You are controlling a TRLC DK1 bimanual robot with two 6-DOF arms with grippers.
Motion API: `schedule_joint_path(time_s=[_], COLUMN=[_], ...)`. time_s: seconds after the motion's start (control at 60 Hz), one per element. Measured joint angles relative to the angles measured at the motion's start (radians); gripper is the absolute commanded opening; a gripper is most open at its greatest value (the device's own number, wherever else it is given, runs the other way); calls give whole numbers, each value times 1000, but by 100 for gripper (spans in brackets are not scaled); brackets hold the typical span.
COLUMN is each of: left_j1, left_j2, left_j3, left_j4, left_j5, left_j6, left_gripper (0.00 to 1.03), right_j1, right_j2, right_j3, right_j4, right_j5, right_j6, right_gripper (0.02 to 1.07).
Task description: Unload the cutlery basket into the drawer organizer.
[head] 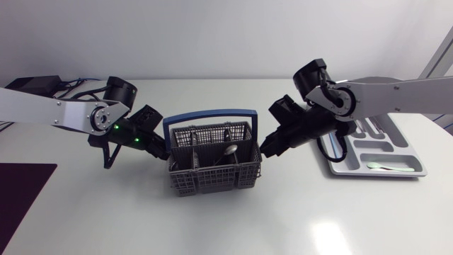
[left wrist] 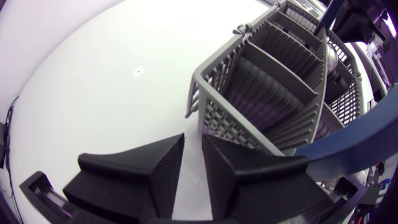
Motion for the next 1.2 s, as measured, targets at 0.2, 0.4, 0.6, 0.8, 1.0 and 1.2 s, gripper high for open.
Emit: schedule_joint_path(time_s=[0.2,0.4,0.6,0.8,1.0,1.2], left_j1=[71,-26,-373,-488,-494,-503], left_j2=[-138,-507,-561,-462,-394,-364], left_j3=[-42,-52,-13,29,44,57], left_j4=[-86,-330,-475,-532,-557,-557], left_j5=[10,-69,-329,-463,-477,-489], left_j6=[6,-11,-149,-231,-238,-238], left_gripper=[31,31,31,31,31,31], right_j1=[-3,-21,-26,-31,-38,-37], right_j2=[-145,-188,-222,-264,-275,-277], right_j3=[-50,-90,-118,-138,-147,-152], right_j4=[6,6,6,-1,-8,-8], right_j5=[68,74,79,80,80,80], right_j6=[8,7,7,6,6,6], right_gripper=[63,66,66,66,66,66])
